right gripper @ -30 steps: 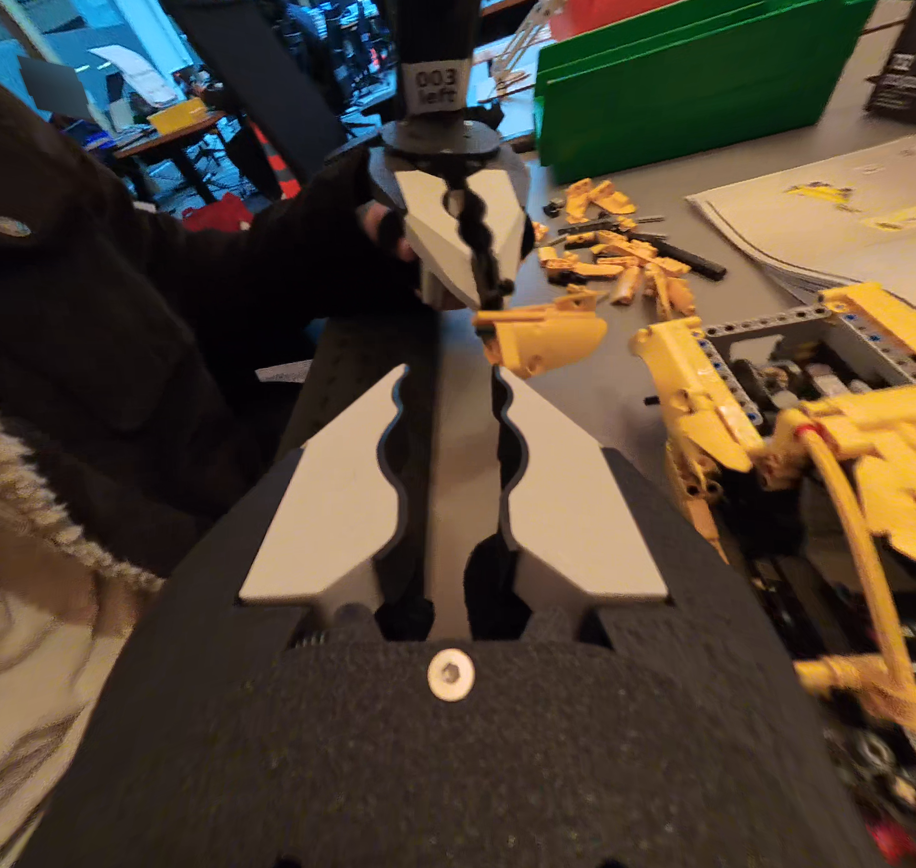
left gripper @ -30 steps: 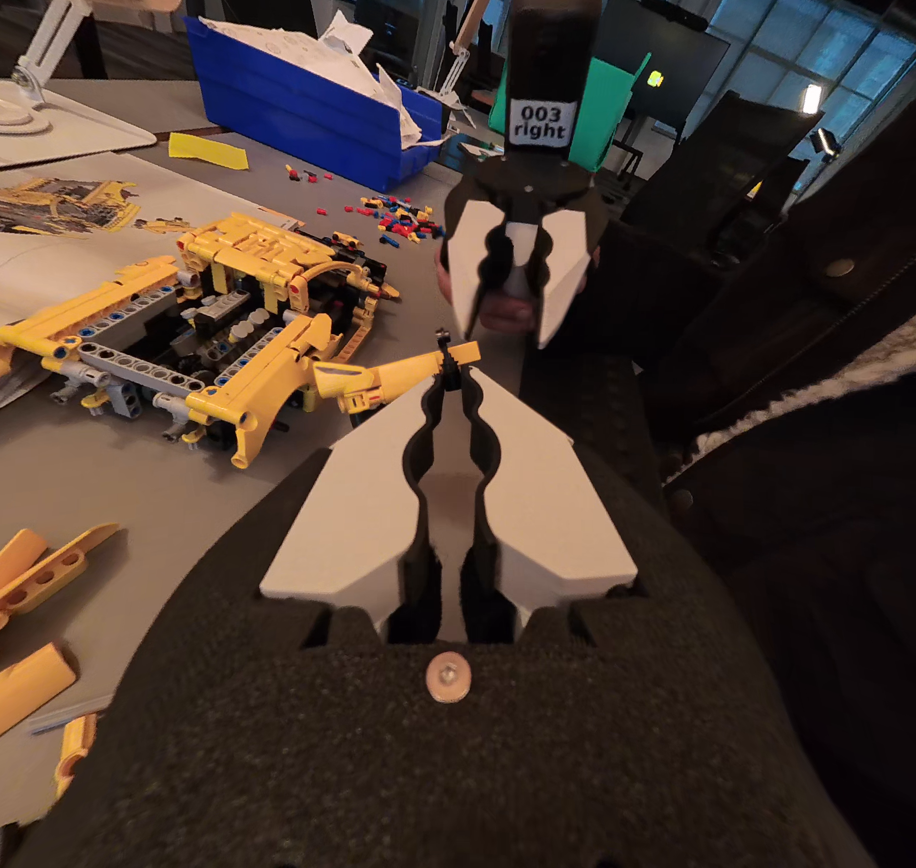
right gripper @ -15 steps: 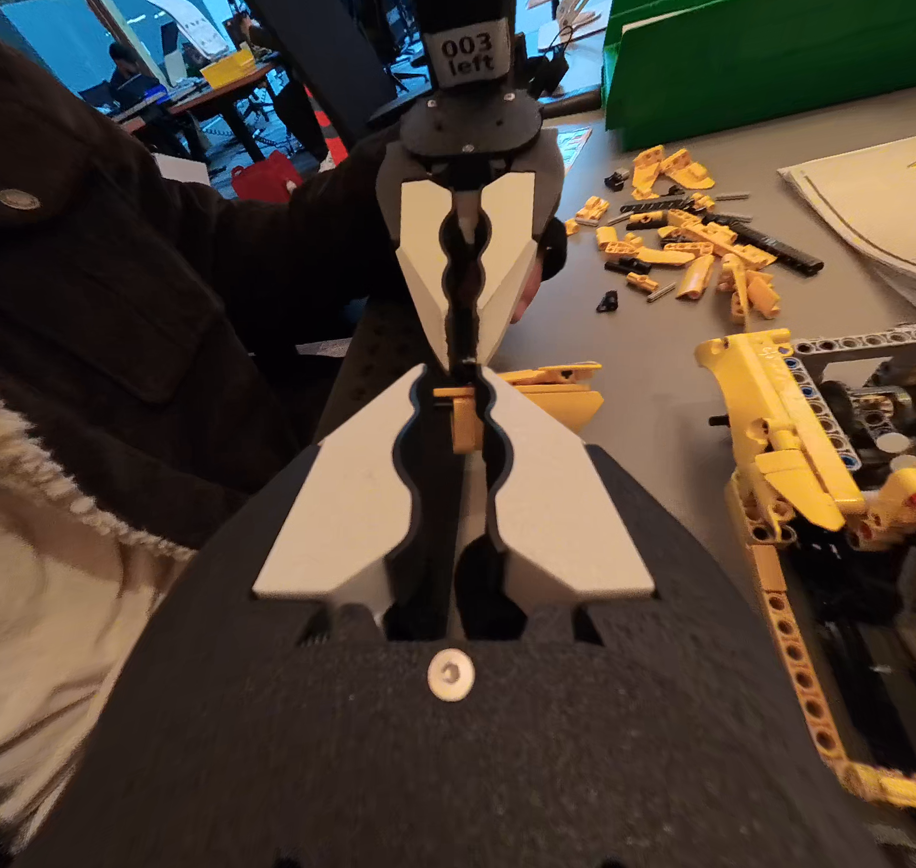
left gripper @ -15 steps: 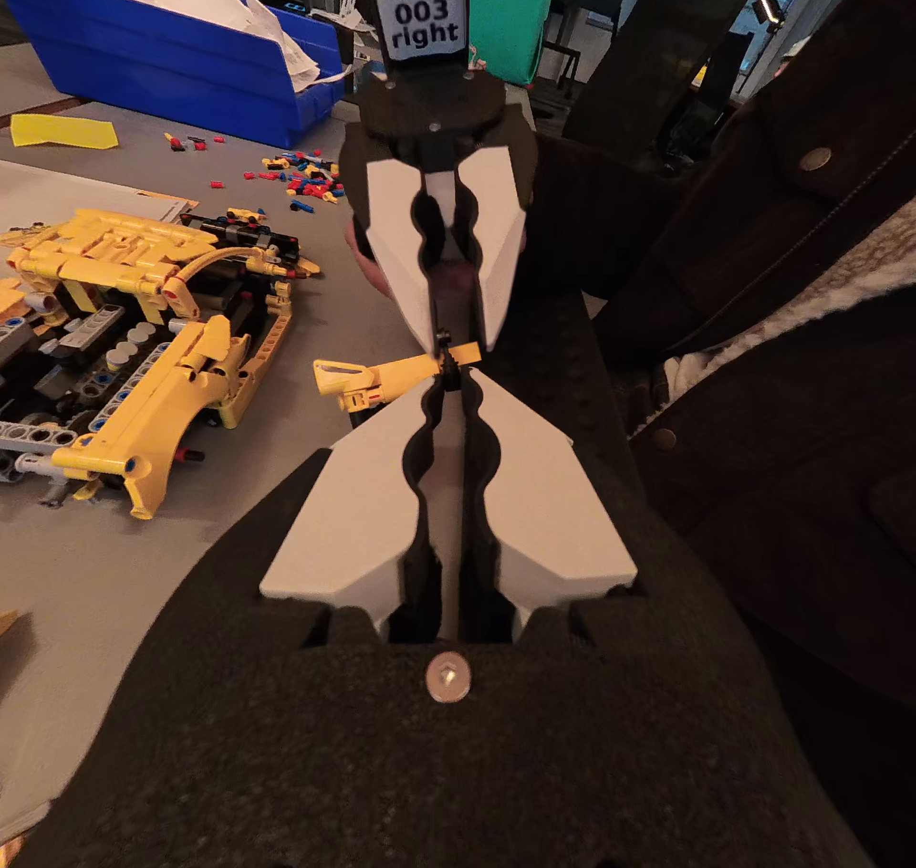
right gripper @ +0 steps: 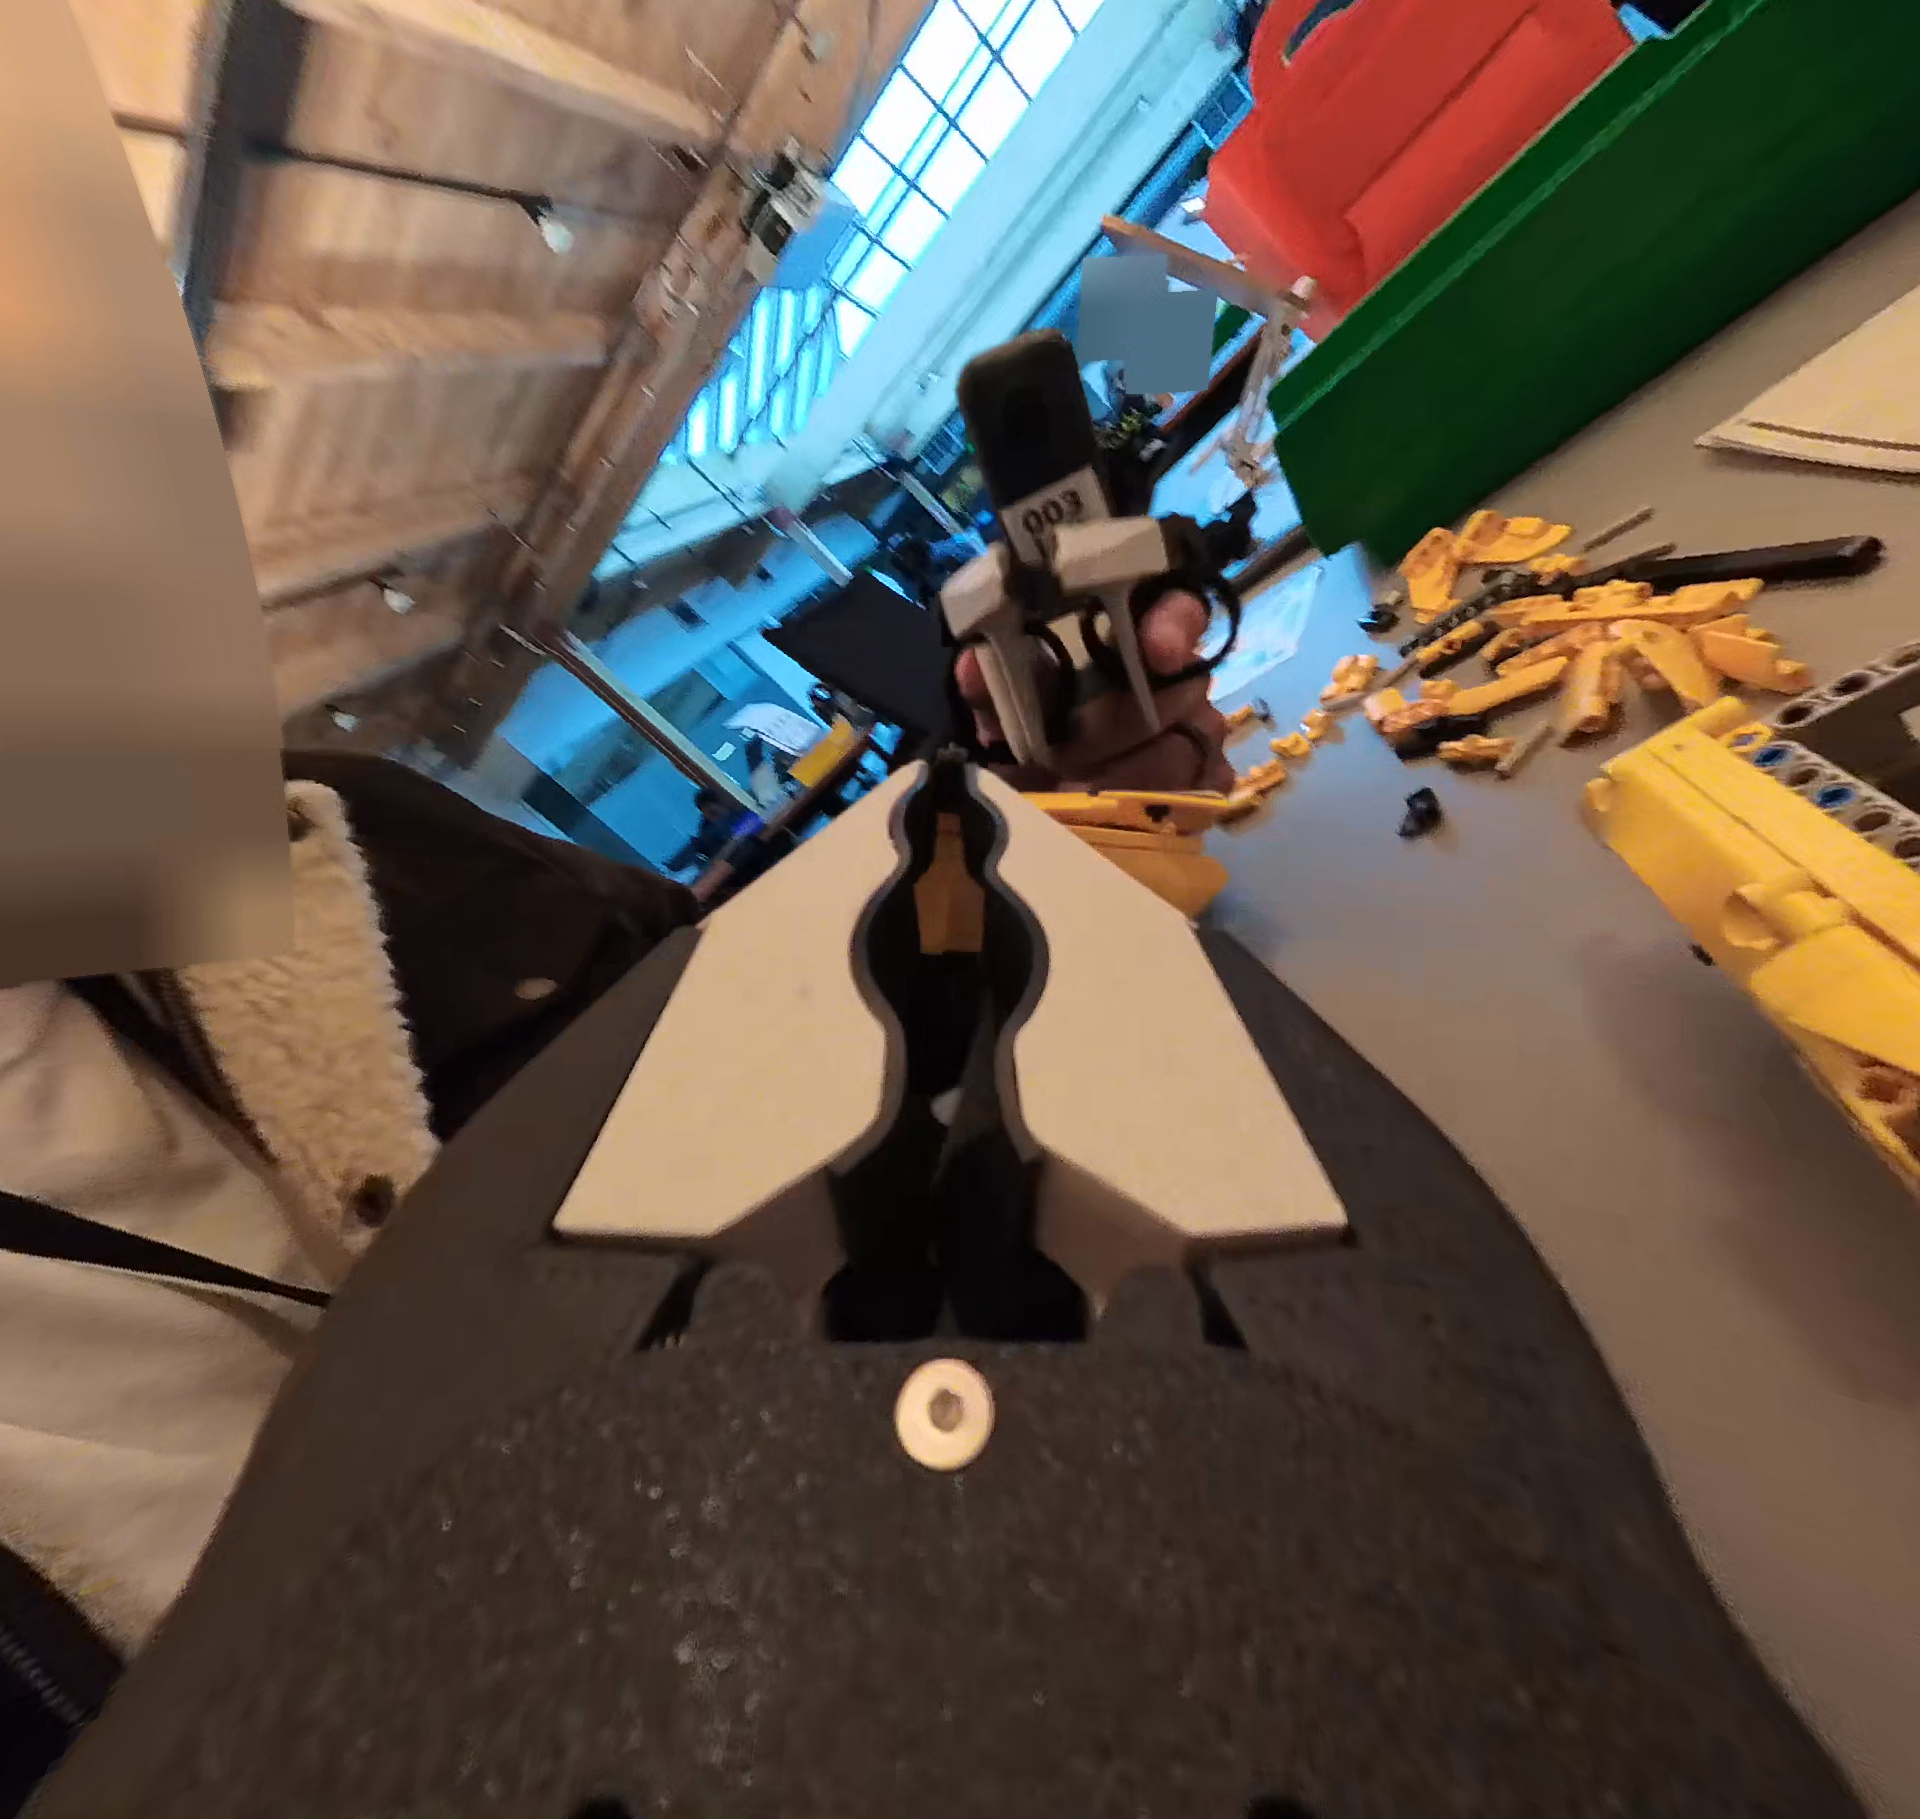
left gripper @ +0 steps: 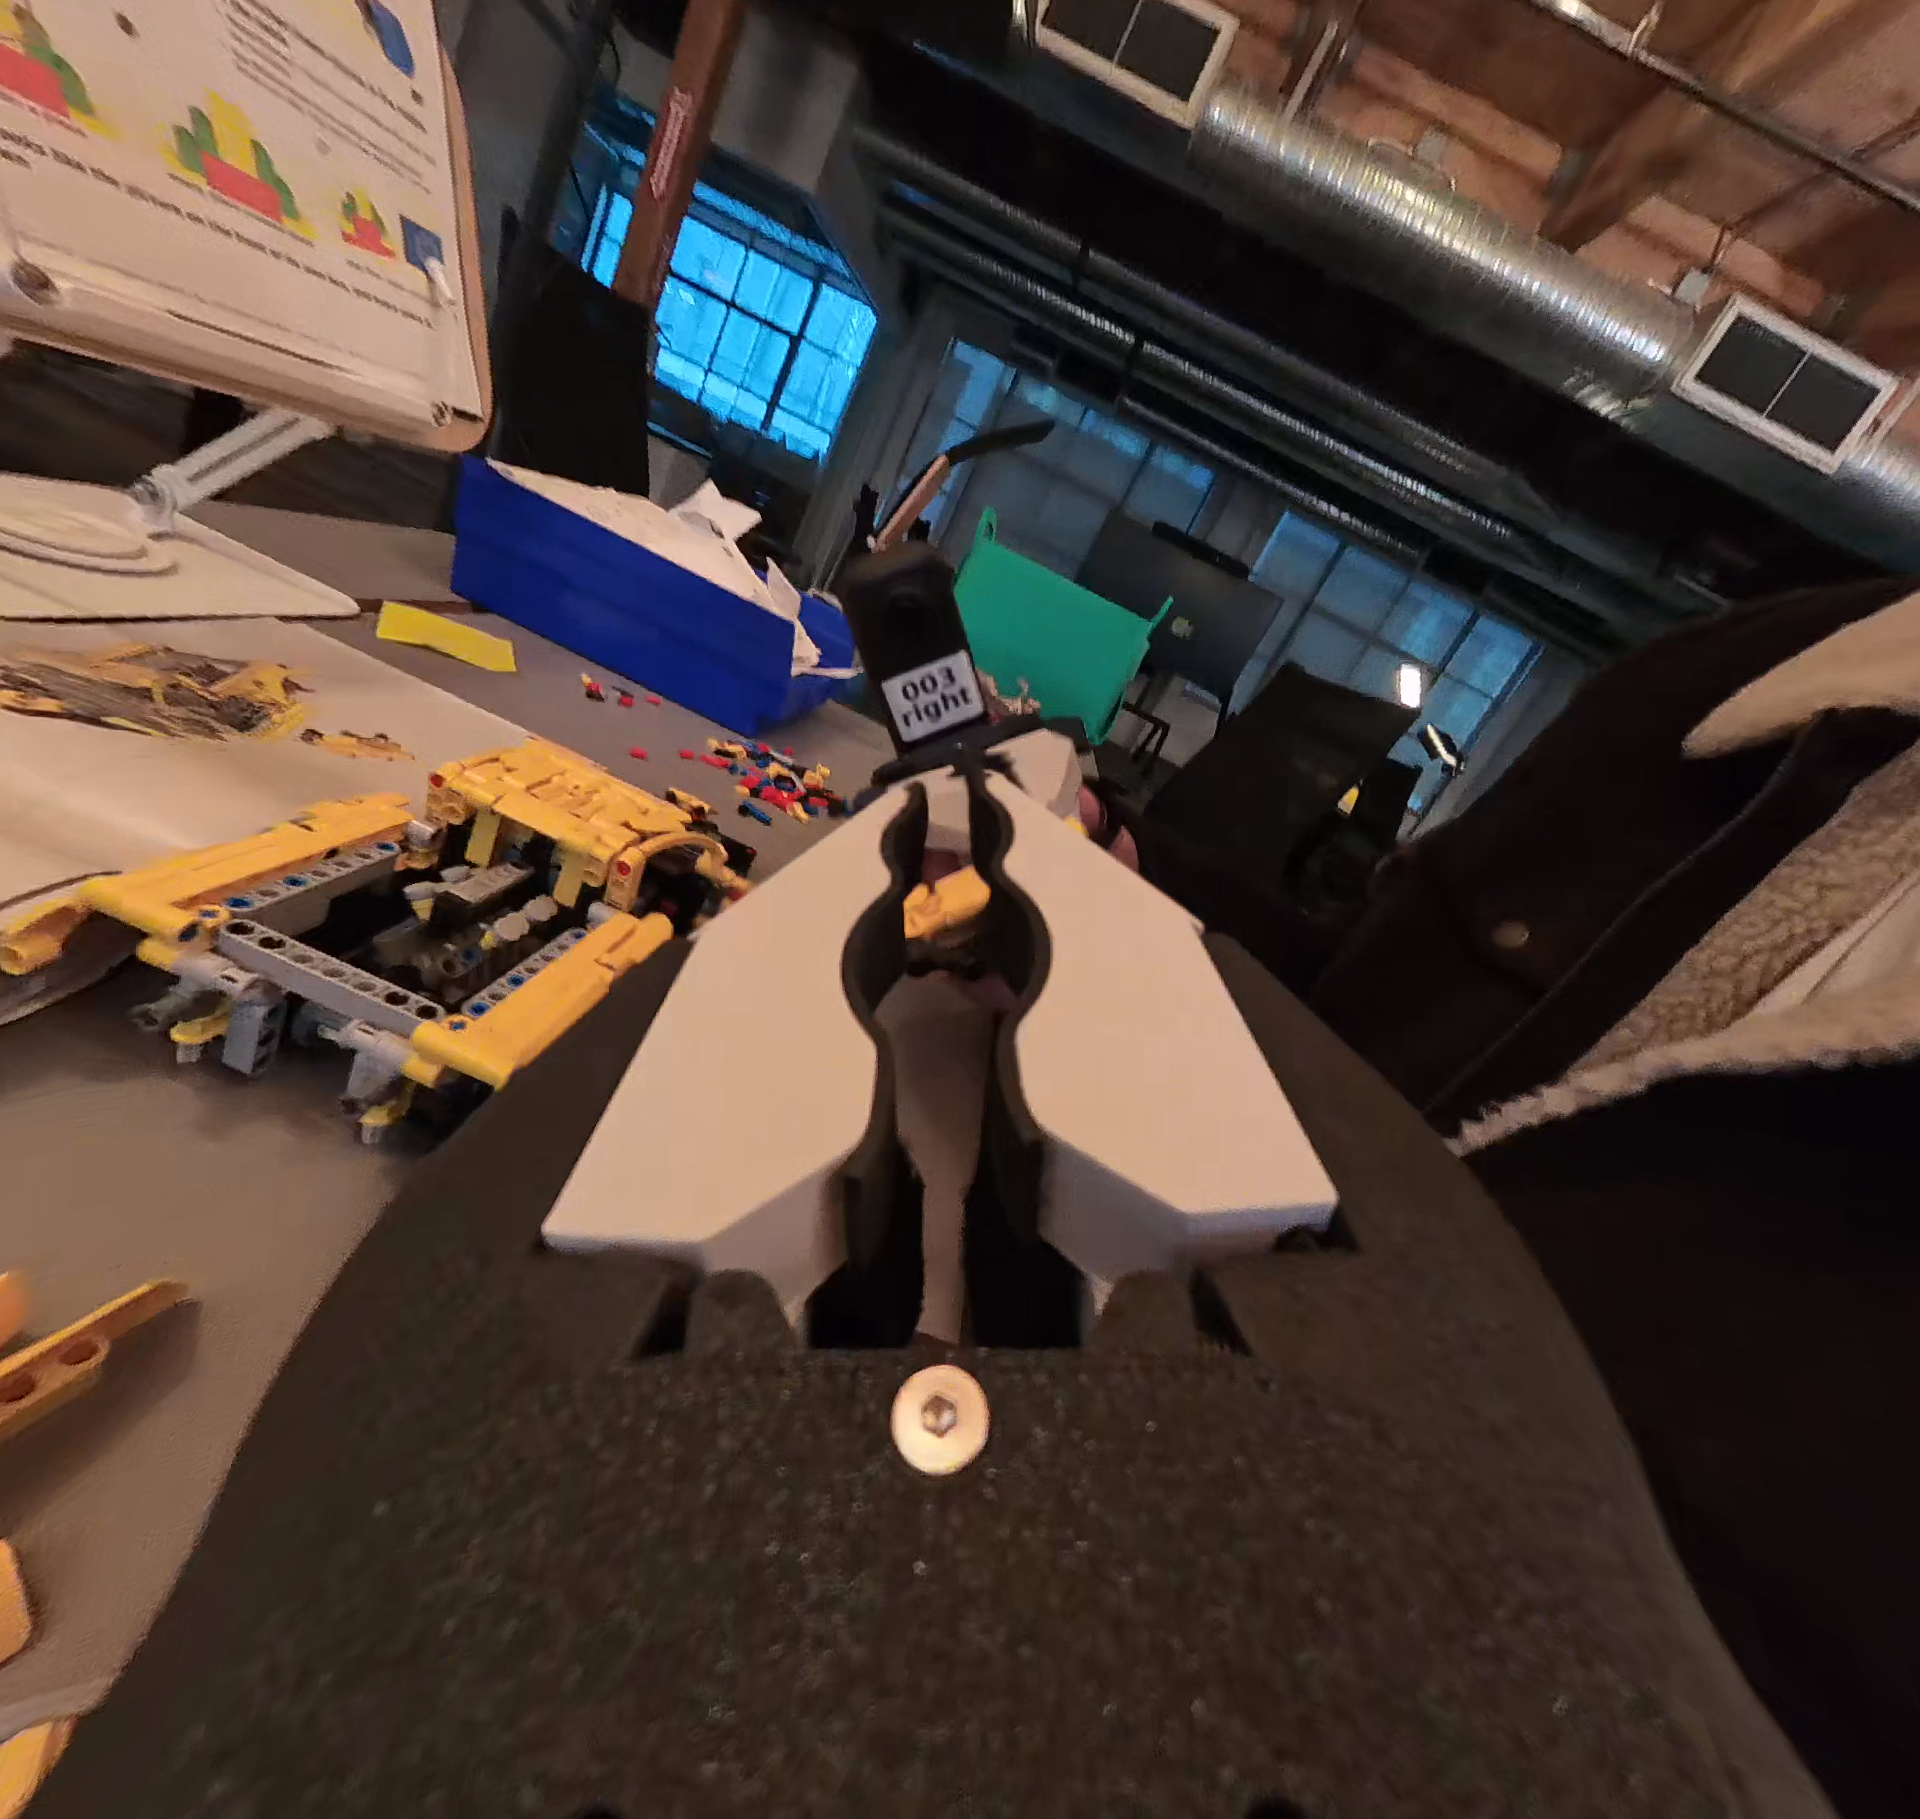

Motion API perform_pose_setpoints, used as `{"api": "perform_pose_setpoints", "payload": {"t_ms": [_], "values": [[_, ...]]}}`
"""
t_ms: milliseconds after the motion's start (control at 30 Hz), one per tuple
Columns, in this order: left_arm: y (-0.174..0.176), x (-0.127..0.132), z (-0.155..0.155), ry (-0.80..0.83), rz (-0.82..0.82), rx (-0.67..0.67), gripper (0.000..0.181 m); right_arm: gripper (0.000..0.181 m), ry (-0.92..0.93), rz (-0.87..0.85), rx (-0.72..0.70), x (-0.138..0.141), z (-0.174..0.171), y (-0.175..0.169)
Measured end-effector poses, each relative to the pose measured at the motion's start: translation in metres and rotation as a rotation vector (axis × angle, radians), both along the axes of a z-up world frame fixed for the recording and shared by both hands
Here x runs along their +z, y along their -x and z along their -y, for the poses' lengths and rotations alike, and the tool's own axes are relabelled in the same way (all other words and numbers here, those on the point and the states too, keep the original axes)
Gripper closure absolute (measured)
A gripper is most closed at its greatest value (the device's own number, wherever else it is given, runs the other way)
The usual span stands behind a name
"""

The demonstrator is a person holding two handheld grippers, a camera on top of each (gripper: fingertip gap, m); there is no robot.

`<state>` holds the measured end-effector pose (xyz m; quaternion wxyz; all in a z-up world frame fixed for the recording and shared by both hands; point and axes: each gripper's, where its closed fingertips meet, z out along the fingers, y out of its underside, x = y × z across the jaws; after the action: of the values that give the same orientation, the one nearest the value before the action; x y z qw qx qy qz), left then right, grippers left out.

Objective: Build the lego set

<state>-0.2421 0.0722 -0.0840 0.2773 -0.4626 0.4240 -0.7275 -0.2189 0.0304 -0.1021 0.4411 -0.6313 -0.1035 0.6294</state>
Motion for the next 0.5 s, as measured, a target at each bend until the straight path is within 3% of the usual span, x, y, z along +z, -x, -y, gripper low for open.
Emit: {"api": "perform_pose_setpoints", "payload": {"t_ms": [133, 400, 500], "values": [[-0.009, -0.014, 0.013, -0.072, -0.075, -0.022, 0.167, 0.178, 0.042, -0.155, 0.043, 0.009, 0.001, -0.005], [-0.004, -0.011, 0.001, -0.018, -0.052, 0.03, 0.167, 0.178, -0.01, -0.188, -0.026, 0.02, 0.001, -0.025], [-0.003, -0.014, -0.006, -0.012, -0.067, 0.073, 0.167, 0.178, -0.033, -0.161, -0.118, 0.024, -0.003, -0.045]]}}
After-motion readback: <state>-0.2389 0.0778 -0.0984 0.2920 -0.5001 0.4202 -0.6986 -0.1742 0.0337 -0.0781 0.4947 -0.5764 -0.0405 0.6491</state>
